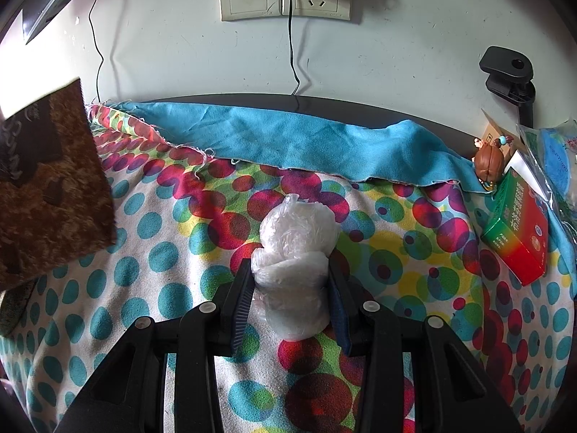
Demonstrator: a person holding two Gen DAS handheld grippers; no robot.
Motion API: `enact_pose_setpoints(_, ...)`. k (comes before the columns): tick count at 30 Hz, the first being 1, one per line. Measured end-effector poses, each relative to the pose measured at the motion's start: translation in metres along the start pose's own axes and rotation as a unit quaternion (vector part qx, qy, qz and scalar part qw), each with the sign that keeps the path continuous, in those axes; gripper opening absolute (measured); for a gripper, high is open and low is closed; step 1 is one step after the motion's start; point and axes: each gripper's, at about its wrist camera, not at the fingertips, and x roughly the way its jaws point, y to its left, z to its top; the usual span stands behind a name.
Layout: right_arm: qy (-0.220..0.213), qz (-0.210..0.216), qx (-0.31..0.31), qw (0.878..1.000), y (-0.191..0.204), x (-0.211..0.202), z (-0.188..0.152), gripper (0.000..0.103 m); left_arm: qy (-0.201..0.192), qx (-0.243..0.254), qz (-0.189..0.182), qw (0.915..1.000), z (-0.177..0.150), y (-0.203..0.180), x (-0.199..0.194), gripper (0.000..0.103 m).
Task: Organize objects
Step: 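Lift the brown snack bag with the left gripper and carry it over the red tray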
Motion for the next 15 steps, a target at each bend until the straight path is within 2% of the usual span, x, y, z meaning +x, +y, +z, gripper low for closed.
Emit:
enact_pose_setpoints(8,0.000,0.000,0.000,1.000,0.000,-0.001,0.000,0.037,-0.019,0.034,0.025,0.9989,0.006,0.003,-0.026,0.040)
enact_pose_setpoints(15,0.000,-0.001,0.000,1.000,0.000,-0.001,0.000,0.037,-0.033,0.043,0.048,0.9974,0.012,0.023,-0.048,0.040)
